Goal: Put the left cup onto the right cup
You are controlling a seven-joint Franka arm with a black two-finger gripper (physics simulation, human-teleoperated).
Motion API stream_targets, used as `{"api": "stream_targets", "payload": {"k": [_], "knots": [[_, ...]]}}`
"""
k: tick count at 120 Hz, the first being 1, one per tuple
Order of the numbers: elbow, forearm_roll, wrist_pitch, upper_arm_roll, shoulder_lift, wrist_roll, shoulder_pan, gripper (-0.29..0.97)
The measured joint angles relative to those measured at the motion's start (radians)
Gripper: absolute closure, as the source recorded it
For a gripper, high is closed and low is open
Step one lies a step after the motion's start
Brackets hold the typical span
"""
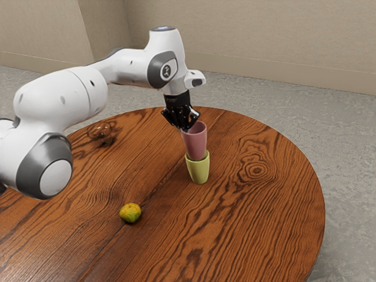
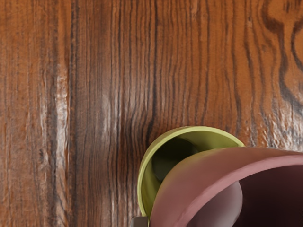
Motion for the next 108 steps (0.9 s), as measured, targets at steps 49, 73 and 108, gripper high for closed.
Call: {"api": "stream_targets", "payload": {"k": [49,73,108], "knots": [[0.001,-0.005,0.011,-0.001,0.017,-0.004,-0.001,0.43],[0.002,-0.005,0.009,0.001,0.015,-0.005,-0.001,0.18],[-0.033,0.034,-0.115,-0.008,-0.221,0.002,-0.004,0.06]]}}
